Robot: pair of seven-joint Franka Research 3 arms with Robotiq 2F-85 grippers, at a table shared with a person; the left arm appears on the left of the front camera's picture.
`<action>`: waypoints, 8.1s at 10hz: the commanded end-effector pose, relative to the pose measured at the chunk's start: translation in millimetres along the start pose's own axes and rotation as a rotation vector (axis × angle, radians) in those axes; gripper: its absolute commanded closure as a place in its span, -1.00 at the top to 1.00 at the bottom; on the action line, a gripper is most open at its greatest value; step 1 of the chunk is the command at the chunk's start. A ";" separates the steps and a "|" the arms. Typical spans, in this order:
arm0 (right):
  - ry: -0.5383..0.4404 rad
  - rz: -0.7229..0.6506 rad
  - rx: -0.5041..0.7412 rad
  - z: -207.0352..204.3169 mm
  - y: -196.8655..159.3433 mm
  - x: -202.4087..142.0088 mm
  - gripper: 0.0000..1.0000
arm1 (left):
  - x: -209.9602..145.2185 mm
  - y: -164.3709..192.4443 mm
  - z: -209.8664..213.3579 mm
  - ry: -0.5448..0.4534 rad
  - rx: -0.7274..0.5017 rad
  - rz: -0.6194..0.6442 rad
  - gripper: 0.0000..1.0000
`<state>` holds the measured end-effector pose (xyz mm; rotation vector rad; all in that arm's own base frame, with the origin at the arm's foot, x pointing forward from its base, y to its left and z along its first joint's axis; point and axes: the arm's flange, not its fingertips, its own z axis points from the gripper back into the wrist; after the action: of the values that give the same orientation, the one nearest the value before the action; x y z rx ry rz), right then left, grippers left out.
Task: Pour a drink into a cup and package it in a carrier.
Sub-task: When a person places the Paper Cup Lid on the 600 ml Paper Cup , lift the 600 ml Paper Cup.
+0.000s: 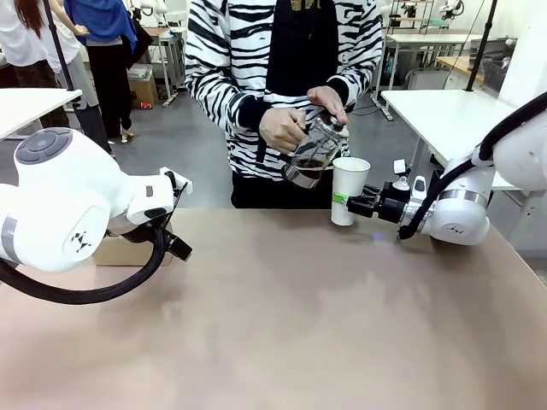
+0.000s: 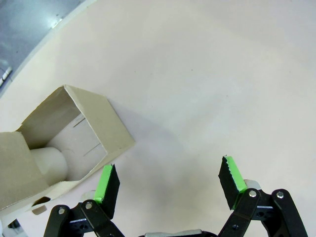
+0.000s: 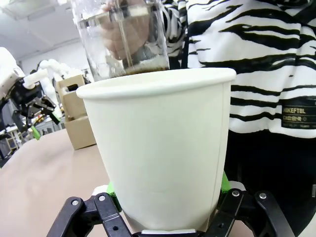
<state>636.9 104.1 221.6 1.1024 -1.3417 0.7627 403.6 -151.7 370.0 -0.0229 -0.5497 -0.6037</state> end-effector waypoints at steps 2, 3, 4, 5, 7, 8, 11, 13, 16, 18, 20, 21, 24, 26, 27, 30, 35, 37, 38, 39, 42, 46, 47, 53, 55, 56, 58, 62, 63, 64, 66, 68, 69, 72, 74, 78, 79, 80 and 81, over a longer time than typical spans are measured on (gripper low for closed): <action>-0.012 -0.002 -0.011 -1.3 4.1 5.4 0.60 | 0.0 -0.2 0.4 -0.001 -0.002 0.000 1.00; -0.012 -0.002 -0.011 -1.3 4.1 5.4 0.60 | 0.0 -0.2 0.4 -0.001 -0.002 0.000 1.00; -0.012 -0.002 -0.011 -1.3 4.1 5.4 0.60 | 0.0 -0.2 0.4 -0.001 -0.002 0.000 1.00; -0.012 -0.002 -0.011 -1.3 4.1 5.4 0.60 | 0.0 -0.2 0.4 -0.001 -0.002 0.000 1.00; -0.012 -0.002 -0.011 -1.3 4.1 5.4 0.60 | 0.0 -0.2 0.4 -0.001 -0.002 0.000 1.00; -0.012 -0.002 -0.011 -1.3 4.1 5.4 0.60 | 0.0 -0.2 0.4 -0.001 -0.002 0.000 1.00; -0.012 -0.002 -0.011 -1.3 4.1 5.4 0.60 | 0.0 -0.2 0.4 -0.001 -0.002 0.000 1.00; -0.012 -0.002 -0.011 -1.3 4.1 5.4 0.60 | 0.0 -0.2 0.4 -0.001 -0.002 0.000 1.00; -0.012 -0.002 -0.011 -1.3 4.1 5.4 0.60 | 0.0 -0.2 0.4 -0.001 -0.002 0.000 1.00; -0.012 -0.002 -0.011 -1.3 4.1 5.4 0.60 | 0.0 -0.2 0.4 -0.001 -0.002 0.000 1.00; -0.012 -0.002 -0.011 -1.3 4.1 5.4 0.60 | 0.0 -0.2 0.4 -0.001 -0.002 0.000 1.00; -0.012 -0.002 -0.011 -1.3 4.1 5.4 0.60 | 0.0 -0.2 0.4 -0.001 -0.002 0.000 1.00; -0.012 -0.002 -0.011 -1.3 4.1 5.4 0.60 | 0.0 -0.2 0.4 -0.001 -0.002 0.000 1.00; -0.012 -0.002 -0.011 -1.3 4.1 5.4 0.60 | 0.0 -0.2 0.4 -0.001 -0.002 0.000 1.00; -0.012 -0.002 -0.011 -1.3 4.1 5.4 0.60 | 0.0 -0.2 0.4 -0.001 -0.002 0.000 1.00; -0.012 -0.002 -0.011 -1.3 4.1 5.4 0.60 | 0.0 -0.2 0.4 -0.001 -0.002 0.000 1.00; -0.012 -0.002 -0.011 -1.3 4.1 5.4 0.60 | 0.0 -0.2 0.4 -0.001 -0.002 0.000 1.00; -0.012 -0.002 -0.011 -1.3 4.1 5.4 0.60 | 0.0 -0.2 0.4 -0.001 -0.002 0.000 1.00; -0.012 -0.002 -0.011 -1.3 4.1 5.4 0.60 | 0.0 -0.2 0.4 -0.001 -0.002 0.000 1.00; -0.012 -0.002 -0.011 -1.3 4.1 5.4 0.60 | 0.0 -0.2 0.4 -0.001 -0.002 0.000 1.00; -0.012 -0.002 -0.011 -1.3 4.1 5.4 0.60 | 0.0 -0.2 0.4 -0.001 -0.002 0.000 1.00; -0.012 -0.002 -0.011 -1.3 4.1 5.4 0.60 | 0.0 -0.2 0.4 -0.001 -0.002 0.000 1.00; -0.012 -0.002 -0.011 -1.3 4.1 5.4 0.60 | 0.0 -0.2 0.4 -0.001 -0.002 0.000 1.00; -0.012 -0.002 -0.011 -1.3 4.1 5.4 0.60 | 0.0 -0.2 0.4 -0.001 -0.002 0.000 1.00; -0.012 -0.002 -0.011 -1.3 4.1 5.4 0.60 | 0.0 -0.2 0.4 -0.001 -0.002 0.000 1.00; -0.012 -0.002 -0.011 -1.3 4.1 5.4 0.60 | 0.0 -0.2 0.4 -0.001 -0.002 0.000 1.00; -0.012 -0.002 -0.011 -1.3 4.1 5.4 0.60 | 0.0 -0.2 0.4 -0.001 -0.002 0.000 1.00; -0.012 -0.002 -0.011 -1.3 4.1 5.4 0.60 | 0.0 -0.2 0.4 -0.001 -0.002 0.000 1.00; -0.012 -0.002 -0.011 -1.3 4.1 5.4 0.60 | 0.0 -0.2 0.4 -0.001 -0.002 0.000 1.00; -0.012 -0.002 -0.011 -1.3 4.1 5.4 0.60 | 0.0 -0.2 0.4 -0.001 -0.002 0.000 1.00; -0.012 -0.002 -0.011 -1.3 4.1 5.4 0.60 | 0.0 -0.2 0.4 -0.001 -0.002 0.000 1.00; -0.012 -0.002 -0.011 -1.3 4.1 5.4 0.60 | 0.0 -0.2 0.4 -0.001 -0.002 0.000 1.00; -0.012 -0.002 -0.011 -1.3 4.1 5.4 0.60 | 0.0 -0.2 0.4 -0.001 -0.002 0.000 1.00; -0.012 -0.002 -0.011 -1.3 4.1 5.4 0.60 | 0.0 -0.2 0.4 -0.001 -0.002 0.000 1.00; -0.012 -0.002 -0.011 -1.3 4.1 5.4 0.60 | 0.0 -0.2 0.4 -0.001 -0.002 0.000 1.00; -0.012 -0.002 -0.011 -1.3 4.1 5.4 0.60 | 0.0 -0.2 0.4 -0.001 -0.002 0.000 1.00; -0.012 -0.002 -0.011 -1.3 4.1 5.4 0.60 | 0.0 -0.2 0.4 -0.001 -0.002 0.000 1.00; 0.004 -0.003 -0.004 1.3 -0.2 -2.2 0.60 | 0.0 -0.2 0.4 -0.001 -0.002 0.000 1.00; 0.006 -0.003 0.026 6.3 9.2 22.0 0.60 | 0.0 -0.2 0.4 -0.001 -0.002 0.000 1.00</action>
<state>636.4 102.2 221.5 1.1014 -1.3364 0.7660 403.6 -151.7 370.0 -0.0229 -0.5497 -0.6036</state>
